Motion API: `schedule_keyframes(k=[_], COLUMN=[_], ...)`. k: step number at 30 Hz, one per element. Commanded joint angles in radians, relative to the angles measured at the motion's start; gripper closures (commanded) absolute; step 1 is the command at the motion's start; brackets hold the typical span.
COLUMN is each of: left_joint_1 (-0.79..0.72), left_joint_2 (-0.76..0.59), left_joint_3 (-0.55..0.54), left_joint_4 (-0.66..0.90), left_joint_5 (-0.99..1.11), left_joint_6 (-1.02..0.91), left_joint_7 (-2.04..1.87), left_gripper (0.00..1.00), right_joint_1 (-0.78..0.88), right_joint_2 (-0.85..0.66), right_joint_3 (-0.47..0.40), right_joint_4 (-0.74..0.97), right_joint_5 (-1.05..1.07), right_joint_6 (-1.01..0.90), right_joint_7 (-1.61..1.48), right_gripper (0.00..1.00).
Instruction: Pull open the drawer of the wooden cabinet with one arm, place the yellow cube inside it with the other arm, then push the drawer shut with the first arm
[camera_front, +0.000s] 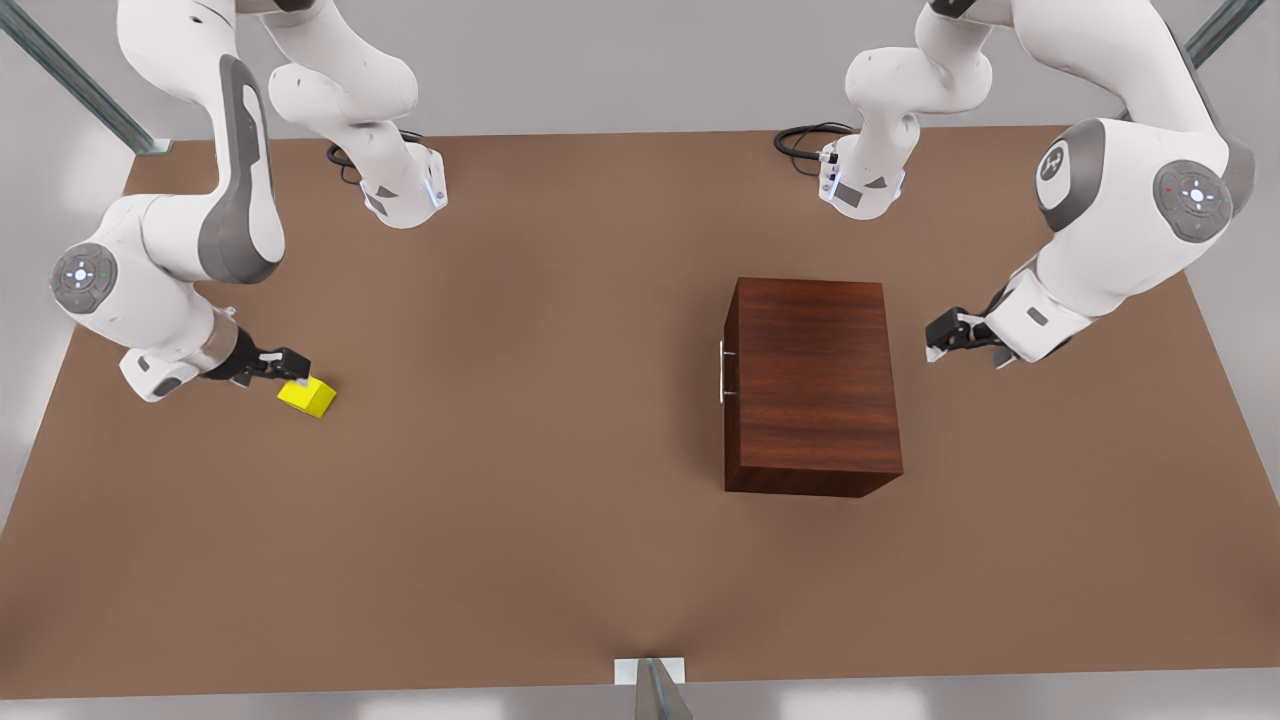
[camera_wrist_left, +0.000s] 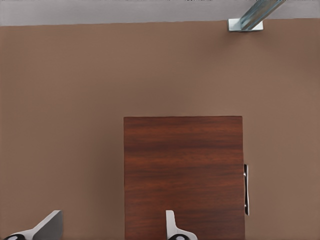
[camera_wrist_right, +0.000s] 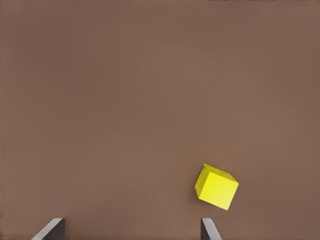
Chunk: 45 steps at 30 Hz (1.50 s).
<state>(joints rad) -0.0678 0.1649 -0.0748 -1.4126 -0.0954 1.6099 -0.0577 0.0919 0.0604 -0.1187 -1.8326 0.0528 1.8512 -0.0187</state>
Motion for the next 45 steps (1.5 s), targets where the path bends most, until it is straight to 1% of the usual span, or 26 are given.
schedule_keyframes(k=[1,3,4,5,7,9,10,12,13,14,16,20,21,23,26,28,32,34,38,45], left_joint_1=[-0.001,-0.004,-0.040,-0.073,-0.112,-0.216,-0.308,-0.438,-0.487,-0.572,-0.661,-0.669,-0.672,-0.673,-0.673,-0.673,-0.673,-0.676,-0.676,-0.682], left_joint_2=[-0.002,0.001,0.007,0.008,0.016,0.033,0.047,0.096,0.114,0.143,0.188,0.281,0.317,0.337,0.381,0.401,0.401,0.393,0.401,0.441], left_joint_3=[0.000,0.000,-0.002,-0.002,-0.002,-0.002,-0.002,-0.002,-0.002,-0.002,-0.002,0.004,0.006,0.006,0.006,0.006,0.006,0.007,0.007,0.007], left_joint_4=[-0.005,0.003,-0.005,-0.006,-0.016,-0.017,-0.014,0.015,0.023,0.024,0.024,0.018,0.015,0.007,0.009,0.001,-0.045,-0.058,-0.095,-0.108], left_joint_5=[-0.003,-0.009,0.008,0.048,0.049,0.074,0.135,0.157,0.198,0.256,0.272,0.312,0.315,0.335,0.422,0.436,0.456,0.516,0.543,0.571], left_joint_6=[0.016,0.008,-0.004,-0.033,-0.039,-0.041,-0.039,-0.028,-0.027,-0.012,0.036,0.173,0.180,0.216,0.228,0.239,0.269,0.254,0.249,0.255], left_joint_7=[-0.007,-0.008,-0.013,-0.059,-0.063,-0.114,-0.169,-0.355,-0.445,-0.566,-0.752,-0.758,-0.766,-0.812,-0.814,-0.815,-0.837,-0.837,-0.838,-0.883], left_gripper=[0.00,0.00,0.00,0.00,0.00,0.00,0.00,0.00,0.00,0.00,0.00,0.00,0.00,0.00,0.00,0.00,0.00,0.00,0.00,0.00], right_joint_1=[-0.032,-0.040,-0.043,-0.075,-0.132,-0.169,-0.176,-0.172,-0.176,-0.179,-0.181,-0.227,-0.233,-0.233,-0.238,-0.230,-0.224,-0.210,-0.212,-0.213], right_joint_2=[0.001,0.029,0.068,0.093,0.099,0.119,0.136,0.160,0.171,0.188,0.233,0.249,0.249,0.245,0.248,0.240,0.230,0.223,0.216,0.223], right_joint_3=[-0.001,-0.004,-0.015,-0.032,-0.033,-0.033,-0.032,-0.030,-0.032,-0.032,-0.033,-0.039,-0.039,-0.039,-0.038,-0.036,-0.026,-0.024,-0.024,-0.024], right_joint_4=[0.001,0.027,0.072,0.096,0.096,0.092,0.095,0.092,0.092,0.085,0.084,0.000,-0.039,-0.105,-0.128,-0.178,-0.270,-0.320,-0.361,-0.418], right_joint_5=[-0.002,-0.001,0.001,-0.002,-0.001,-0.002,-0.002,-0.004,-0.001,-0.001,0.001,0.010,0.010,0.010,0.009,0.009,0.007,0.007,-0.004,-0.005], right_joint_6=[0.013,0.007,-0.041,-0.056,-0.055,-0.055,-0.052,-0.038,-0.030,-0.006,0.033,0.172,0.217,0.281,0.304,0.368,0.493,0.556,0.600,0.652], right_joint_7=[-0.007,-0.004,0.006,0.048,0.085,0.082,0.085,0.167,0.177,0.177,0.186,0.194,0.194,0.192,0.195,0.206,0.224,0.240,0.246,0.247], right_gripper=[0.00,0.00,0.00,0.00,0.00,0.00,0.00,0.00,0.00,0.00,0.00,0.00,0.00,0.00,0.00,0.00,0.00,0.00,0.00,0.00])
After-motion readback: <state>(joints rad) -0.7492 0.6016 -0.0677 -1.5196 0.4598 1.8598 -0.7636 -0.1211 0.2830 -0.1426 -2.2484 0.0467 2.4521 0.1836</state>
